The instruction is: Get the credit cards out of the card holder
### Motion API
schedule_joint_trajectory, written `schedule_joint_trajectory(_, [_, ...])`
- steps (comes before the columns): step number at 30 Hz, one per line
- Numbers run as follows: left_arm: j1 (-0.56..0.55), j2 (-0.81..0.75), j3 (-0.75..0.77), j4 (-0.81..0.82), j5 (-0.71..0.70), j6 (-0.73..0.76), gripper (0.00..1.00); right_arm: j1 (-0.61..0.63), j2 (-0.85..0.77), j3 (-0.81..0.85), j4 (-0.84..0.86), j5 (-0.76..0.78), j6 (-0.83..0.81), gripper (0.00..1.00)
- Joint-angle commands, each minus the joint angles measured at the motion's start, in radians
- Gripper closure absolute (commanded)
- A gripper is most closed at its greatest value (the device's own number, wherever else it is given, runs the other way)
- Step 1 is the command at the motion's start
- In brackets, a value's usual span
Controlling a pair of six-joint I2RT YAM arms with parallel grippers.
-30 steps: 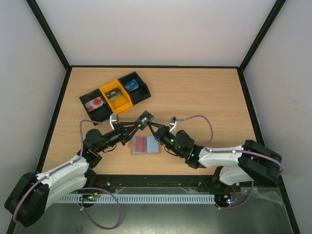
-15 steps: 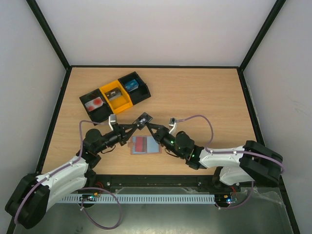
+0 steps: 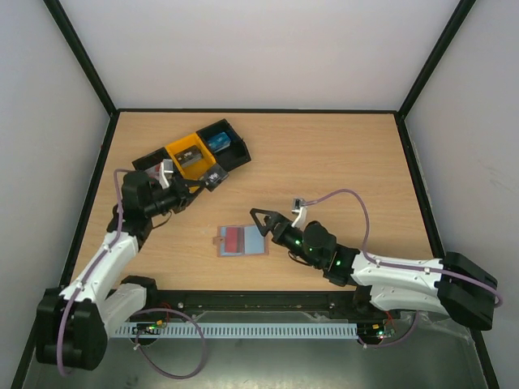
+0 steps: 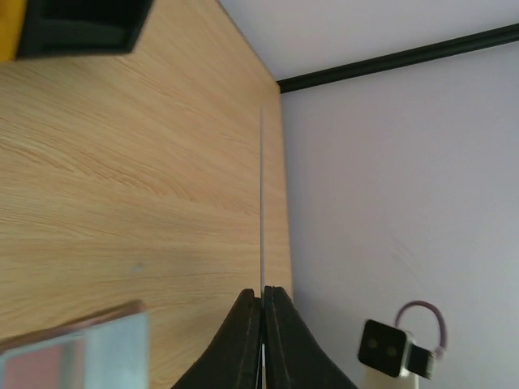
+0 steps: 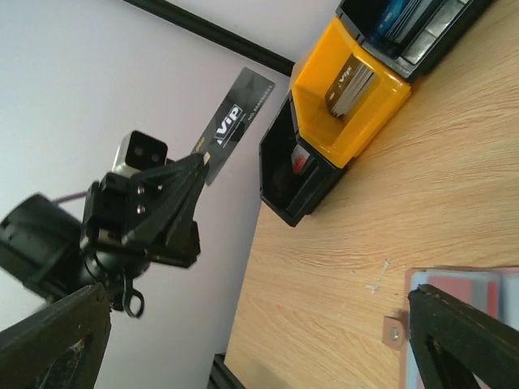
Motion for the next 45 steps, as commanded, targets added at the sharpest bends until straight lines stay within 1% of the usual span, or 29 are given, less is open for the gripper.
schedule_joint_trajectory(1, [0.100,0.108,0.112,-0.296,0.096,0.264,0.97,0.005,-0.051,-0.039,-0.091,0.031,-0.060,0.02])
schedule_joint_trajectory(4, [0.150,0.216,0.207,-0.387,0.113,0.361,0.97,0.005,-0.073,-0.048,-0.118,0.038,-0.071,0.02])
schedule_joint_trajectory(8, [0.188,0.343,0.389,-0.576,0.027,0.521,0.97,0.005,-0.099,-0.050,-0.166,0.069,-0.078,0.02])
schedule_joint_trajectory(11, [0.228,0.409,0.469,-0.616,0.007,0.558,0.97,0.005,-0.120,-0.054,-0.175,0.079,-0.082,0.02])
schedule_joint_trajectory(15, [0.259,0.477,0.550,-0.659,-0.090,0.592,0.97,0.005,-0.158,-0.054,-0.207,0.118,-0.086,0.02])
schedule_joint_trajectory(19, [0.286,0.572,0.620,-0.675,-0.112,0.600,0.97,0.005,-0.196,-0.054,-0.241,0.172,-0.075,0.02])
schedule_joint_trajectory(25, [0.293,0.695,0.699,-0.663,-0.116,0.580,0.97,0.005,-0.232,-0.050,-0.257,0.213,-0.092,0.02])
schedule_joint_trajectory(30, [0.295,0.802,0.790,-0.679,-0.136,0.571,0.97,0.005,-0.246,-0.039,-0.248,0.216,-0.114,0.02])
schedule_joint_trajectory(37, [0.291,0.904,0.891,-0.657,-0.169,0.494,0.97,0.005,-0.216,-0.028,-0.221,0.192,-0.125,0.02])
schedule_joint_trajectory(40, [0.282,0.961,0.935,-0.678,-0.178,0.491,0.97,0.005,-0.185,-0.006,-0.224,0.169,-0.141,0.02])
schedule_joint_trajectory(45, [0.266,0.991,0.949,-0.675,-0.193,0.491,0.97,0.005,-0.160,0.018,-0.234,0.168,-0.162,0.02])
